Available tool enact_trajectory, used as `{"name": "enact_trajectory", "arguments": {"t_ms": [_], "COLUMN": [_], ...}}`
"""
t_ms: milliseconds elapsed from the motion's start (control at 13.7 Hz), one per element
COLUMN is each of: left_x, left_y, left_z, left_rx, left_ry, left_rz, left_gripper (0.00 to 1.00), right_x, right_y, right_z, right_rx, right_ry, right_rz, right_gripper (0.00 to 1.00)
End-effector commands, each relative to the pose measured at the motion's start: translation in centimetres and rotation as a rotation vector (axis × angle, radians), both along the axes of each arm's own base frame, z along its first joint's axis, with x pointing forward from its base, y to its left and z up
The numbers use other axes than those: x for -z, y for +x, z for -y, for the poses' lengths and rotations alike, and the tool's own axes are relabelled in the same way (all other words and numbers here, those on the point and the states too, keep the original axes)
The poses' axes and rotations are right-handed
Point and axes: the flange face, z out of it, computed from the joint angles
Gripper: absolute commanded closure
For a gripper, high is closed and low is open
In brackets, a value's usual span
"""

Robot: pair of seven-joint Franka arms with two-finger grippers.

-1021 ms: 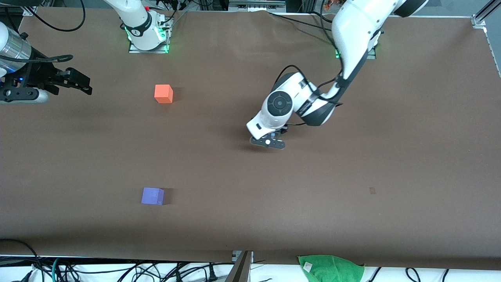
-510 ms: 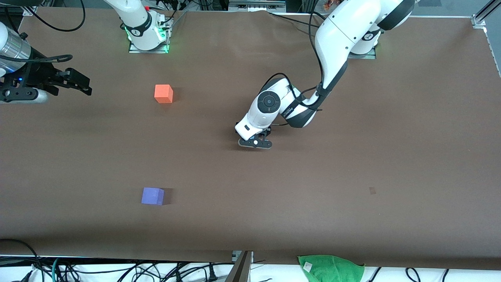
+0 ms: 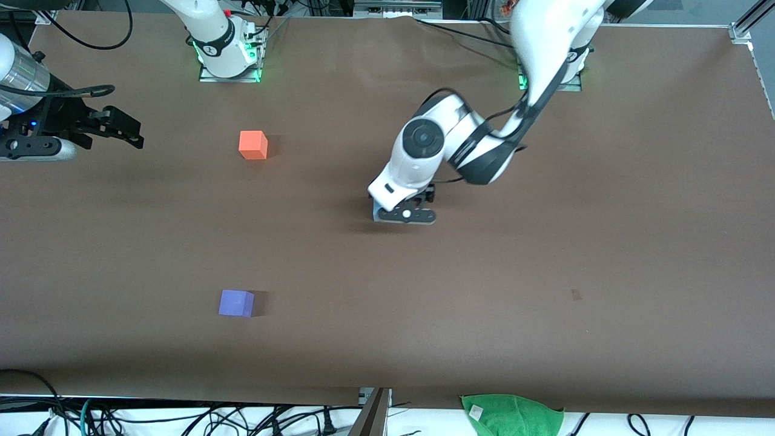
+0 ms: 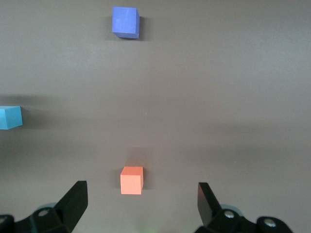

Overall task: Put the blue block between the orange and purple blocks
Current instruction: 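Release the blue cube mid-table while the right gripper reaches out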

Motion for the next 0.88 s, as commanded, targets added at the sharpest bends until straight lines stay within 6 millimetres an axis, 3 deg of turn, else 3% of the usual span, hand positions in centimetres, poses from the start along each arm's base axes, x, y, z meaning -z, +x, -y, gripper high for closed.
{"name": "enact_trajectory", "arguments": {"t_ms": [0, 73, 219, 365, 438, 510, 656, 802], "left_x": [-8.1, -10.5, -14.2, -16.6, -18.3, -18.7, -19.8, -19.8], "left_y": [1.5, 2.2, 3.8, 5.3, 6.0, 6.2, 5.7, 5.3], "left_z": [-8.1, -11.6, -19.9, -26.7, -29.3, -30.8, -33.1, -35.1], "left_rx": [-0.1, -0.146, -0.209, -0.143, -0.097, -0.043, 0.065, 0.101], "left_ry": [0.064, 0.093, 0.125, 0.114, 0.104, 0.102, 0.109, 0.101], "left_rz": [0.002, -0.006, -0.026, -0.007, 0.022, 0.023, 0.002, 0.002], "left_gripper": [0.0, 0.0, 0.0, 0.0, 0.0, 0.0, 0.0, 0.0], "right_x": [6.9, 9.2, 9.3, 10.0, 10.9, 12.0, 15.8, 19.6], "right_y": [3.1, 3.6, 3.3, 2.5, 2.2, 2.1, 2.8, 1.6], "right_z": [-1.6, -3.0, -5.0, -9.3, -12.5, -16.3, -21.5, -28.2], "right_rx": [-0.03, -0.056, -0.089, -0.068, -0.027, 0.006, 0.071, 0.16], "right_ry": [-0.007, -0.011, -0.029, -0.027, -0.027, -0.002, 0.04, 0.051], "right_rz": [-0.113, -0.164, -0.161, -0.173, -0.169, -0.148, -0.108, -0.08], "right_gripper": [0.0, 0.0, 0.0, 0.0, 0.0, 0.0, 0.0, 0.0]}}
